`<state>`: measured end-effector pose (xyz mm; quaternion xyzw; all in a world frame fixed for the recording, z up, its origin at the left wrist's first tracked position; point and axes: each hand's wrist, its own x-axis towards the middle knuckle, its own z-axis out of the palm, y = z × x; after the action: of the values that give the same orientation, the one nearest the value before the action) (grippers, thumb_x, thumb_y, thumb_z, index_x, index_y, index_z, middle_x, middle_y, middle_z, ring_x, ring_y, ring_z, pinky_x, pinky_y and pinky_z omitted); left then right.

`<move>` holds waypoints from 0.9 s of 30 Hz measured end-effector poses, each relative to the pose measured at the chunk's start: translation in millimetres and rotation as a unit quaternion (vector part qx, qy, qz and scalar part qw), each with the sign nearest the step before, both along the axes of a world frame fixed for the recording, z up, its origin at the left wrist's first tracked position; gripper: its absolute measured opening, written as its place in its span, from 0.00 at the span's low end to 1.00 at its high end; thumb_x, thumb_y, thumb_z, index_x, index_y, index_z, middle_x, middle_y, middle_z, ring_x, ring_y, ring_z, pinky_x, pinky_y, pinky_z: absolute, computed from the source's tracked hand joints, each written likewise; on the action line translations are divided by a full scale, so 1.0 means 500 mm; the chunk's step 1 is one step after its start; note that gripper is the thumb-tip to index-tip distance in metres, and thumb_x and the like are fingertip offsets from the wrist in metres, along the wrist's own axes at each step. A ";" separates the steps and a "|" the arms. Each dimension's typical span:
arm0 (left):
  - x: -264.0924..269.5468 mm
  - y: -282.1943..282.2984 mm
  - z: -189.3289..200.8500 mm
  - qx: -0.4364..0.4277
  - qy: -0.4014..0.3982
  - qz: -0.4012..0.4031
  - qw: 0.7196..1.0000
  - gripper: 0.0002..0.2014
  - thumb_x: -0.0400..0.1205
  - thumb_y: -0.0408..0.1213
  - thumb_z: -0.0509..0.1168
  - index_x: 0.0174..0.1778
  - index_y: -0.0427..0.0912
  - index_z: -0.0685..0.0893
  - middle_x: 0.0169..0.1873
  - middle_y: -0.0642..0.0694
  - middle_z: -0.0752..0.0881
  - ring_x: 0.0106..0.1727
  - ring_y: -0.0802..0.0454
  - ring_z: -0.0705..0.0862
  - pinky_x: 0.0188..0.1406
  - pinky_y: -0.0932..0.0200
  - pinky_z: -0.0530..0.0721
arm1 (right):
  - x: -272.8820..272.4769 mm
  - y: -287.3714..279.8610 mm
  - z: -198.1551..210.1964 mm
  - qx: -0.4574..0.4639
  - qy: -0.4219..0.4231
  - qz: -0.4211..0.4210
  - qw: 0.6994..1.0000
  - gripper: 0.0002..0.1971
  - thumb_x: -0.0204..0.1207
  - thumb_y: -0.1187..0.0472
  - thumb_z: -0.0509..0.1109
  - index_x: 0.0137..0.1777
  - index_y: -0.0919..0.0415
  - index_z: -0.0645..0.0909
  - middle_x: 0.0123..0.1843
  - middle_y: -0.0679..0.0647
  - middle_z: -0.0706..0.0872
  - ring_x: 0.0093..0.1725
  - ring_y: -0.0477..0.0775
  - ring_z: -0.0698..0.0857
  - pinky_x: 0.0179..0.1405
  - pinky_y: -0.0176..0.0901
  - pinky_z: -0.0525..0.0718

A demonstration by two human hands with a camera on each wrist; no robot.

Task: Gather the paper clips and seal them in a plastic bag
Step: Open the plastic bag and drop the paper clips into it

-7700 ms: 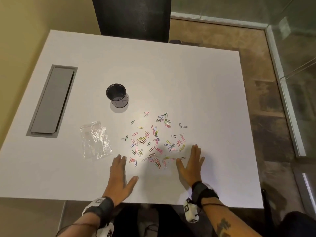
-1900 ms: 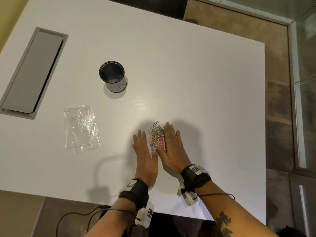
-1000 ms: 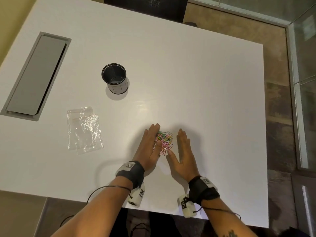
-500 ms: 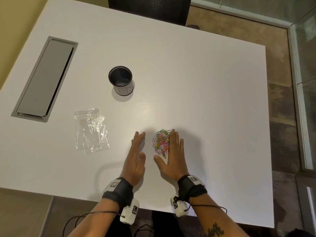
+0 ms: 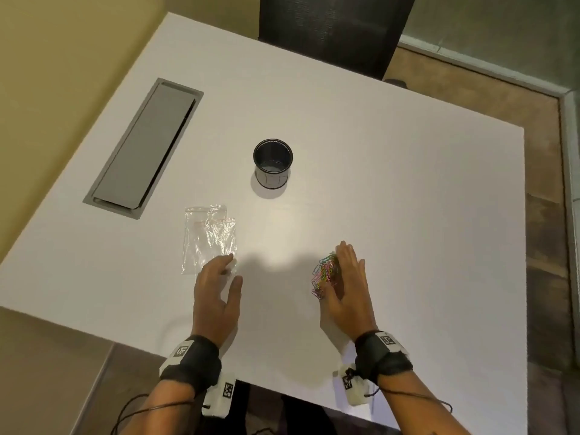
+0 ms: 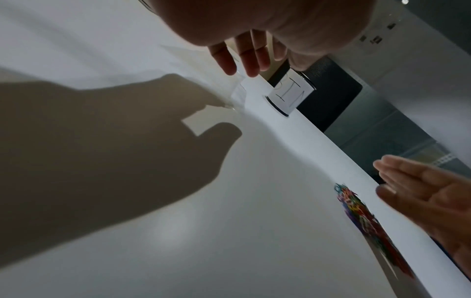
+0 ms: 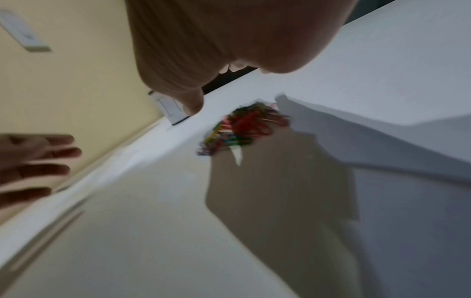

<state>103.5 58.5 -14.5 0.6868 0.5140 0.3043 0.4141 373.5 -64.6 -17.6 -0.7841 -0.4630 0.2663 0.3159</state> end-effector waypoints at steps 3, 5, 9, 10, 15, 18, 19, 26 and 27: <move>-0.026 0.025 -0.015 0.045 0.054 0.010 0.997 0.17 0.87 0.37 0.67 0.71 0.39 0.86 0.68 0.44 0.87 0.68 0.42 0.85 0.71 0.41 0.84 | -0.036 0.068 0.005 0.050 -0.049 0.003 0.998 0.25 0.85 0.61 0.74 0.82 0.54 0.80 0.83 0.50 0.81 0.88 0.52 0.72 0.87 0.65 0.70; -0.043 0.037 -0.028 0.044 0.101 0.013 0.994 0.17 0.86 0.40 0.67 0.70 0.42 0.88 0.70 0.46 0.87 0.72 0.42 0.84 0.74 0.36 0.82 | -0.074 0.131 0.010 0.082 -0.056 0.020 0.995 0.19 0.80 0.62 0.79 0.70 0.55 0.88 0.67 0.48 0.91 0.75 0.55 0.83 0.71 0.67 0.82; -0.060 0.040 -0.035 -0.007 0.183 0.014 0.983 0.22 0.84 0.48 0.67 0.75 0.51 0.86 0.79 0.49 0.81 0.79 0.43 0.79 0.79 0.36 0.76 | -0.158 0.263 0.023 0.069 0.000 0.097 0.993 0.25 0.78 0.62 0.81 0.75 0.60 0.84 0.62 0.51 0.92 0.66 0.54 0.82 0.68 0.57 0.85; -0.065 0.038 -0.038 -0.012 0.195 0.006 0.981 0.24 0.84 0.50 0.67 0.77 0.51 0.84 0.82 0.49 0.79 0.82 0.43 0.76 0.80 0.35 0.75 | -0.174 0.292 0.023 0.051 0.027 0.104 0.993 0.28 0.79 0.61 0.81 0.79 0.61 0.81 0.65 0.53 0.91 0.67 0.54 0.81 0.70 0.52 0.83; -0.079 0.029 -0.055 -0.037 0.237 -0.048 0.970 0.29 0.87 0.61 0.58 0.84 0.54 0.76 0.89 0.48 0.68 0.91 0.41 0.66 0.88 0.33 0.68 | -0.231 0.423 0.011 -0.069 0.119 0.088 0.987 0.41 0.80 0.50 0.79 0.90 0.58 0.66 0.82 0.56 0.78 0.83 0.59 0.74 0.84 0.59 0.75; -0.078 0.029 -0.048 -0.038 0.252 -0.059 0.965 0.30 0.87 0.61 0.58 0.85 0.56 0.75 0.90 0.49 0.66 0.92 0.41 0.63 0.90 0.34 0.65 | -0.244 0.471 0.001 -0.117 0.111 0.088 0.983 0.43 0.80 0.48 0.78 0.91 0.57 0.64 0.83 0.57 0.77 0.84 0.61 0.72 0.84 0.59 0.73; -0.079 0.031 -0.045 -0.043 0.253 -0.057 0.965 0.30 0.87 0.61 0.58 0.85 0.56 0.75 0.90 0.49 0.66 0.92 0.42 0.63 0.90 0.34 0.65 | -0.248 0.483 -0.003 -0.123 0.107 0.088 0.983 0.41 0.80 0.48 0.78 0.89 0.58 0.66 0.80 0.57 0.79 0.82 0.62 0.74 0.82 0.59 0.75; -0.073 0.038 -0.024 -0.061 0.256 -0.071 0.962 0.27 0.88 0.56 0.62 0.85 0.59 0.72 0.91 0.51 0.62 0.93 0.43 0.60 0.92 0.35 0.63 | -0.258 0.513 0.018 -0.059 0.106 0.060 0.991 0.10 0.79 0.60 0.78 0.60 0.54 0.87 0.47 0.49 0.86 0.46 0.48 0.83 0.50 0.41 0.82; -0.073 0.038 -0.023 -0.063 0.258 -0.075 0.961 0.27 0.89 0.54 0.64 0.86 0.59 0.72 0.91 0.51 0.61 0.93 0.43 0.60 0.92 0.35 0.62 | -0.260 0.512 0.026 -0.050 0.115 0.048 0.991 0.07 0.80 0.63 0.77 0.56 0.56 0.88 0.44 0.48 0.86 0.42 0.44 0.82 0.45 0.36 0.80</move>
<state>67.1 77.4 -26.2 0.7514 0.5684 0.0515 0.3313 243.7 191.4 -4.5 -0.7396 -0.4470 0.3927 0.3148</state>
